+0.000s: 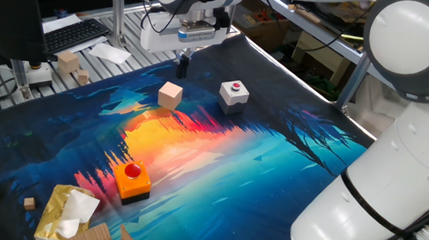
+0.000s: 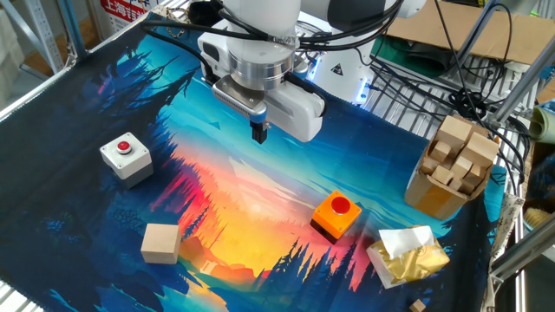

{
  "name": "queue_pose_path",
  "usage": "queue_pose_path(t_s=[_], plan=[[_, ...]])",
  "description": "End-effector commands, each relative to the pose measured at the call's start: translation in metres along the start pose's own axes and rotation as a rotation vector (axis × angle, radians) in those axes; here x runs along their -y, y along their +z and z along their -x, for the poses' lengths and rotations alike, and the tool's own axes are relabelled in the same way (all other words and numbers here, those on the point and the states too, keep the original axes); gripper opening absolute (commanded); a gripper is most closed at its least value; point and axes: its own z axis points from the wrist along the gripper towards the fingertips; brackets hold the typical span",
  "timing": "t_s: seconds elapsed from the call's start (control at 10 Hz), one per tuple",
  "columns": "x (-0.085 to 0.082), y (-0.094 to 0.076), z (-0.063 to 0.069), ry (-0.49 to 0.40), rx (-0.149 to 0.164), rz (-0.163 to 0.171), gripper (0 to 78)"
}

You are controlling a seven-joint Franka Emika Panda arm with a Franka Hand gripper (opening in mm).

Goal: Pick up one small block

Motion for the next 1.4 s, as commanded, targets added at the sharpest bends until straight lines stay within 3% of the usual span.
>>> queue_pose_path(t_s=[0.1,0.3,0.7,0.9,1.1,1.2,1.4], plan=[[-0.006,-0.011,0.033,0.028,0.006,0.003,0.0],[-0.006,-0.005,0.036,0.032,0.009,0.005,0.0],[-0.002,0.019,0.055,0.03,0.031,0.008,0.0],[-0.002,0.018,0.053,0.043,0.029,0.011,0.0],[-0.004,0.003,0.04,0.054,0.021,0.012,0.0],[-0.006,-0.022,0.026,0.064,-0.006,0.015,0.0],[-0.008,-0.05,0.017,0.08,-0.033,0.021,0.0]])
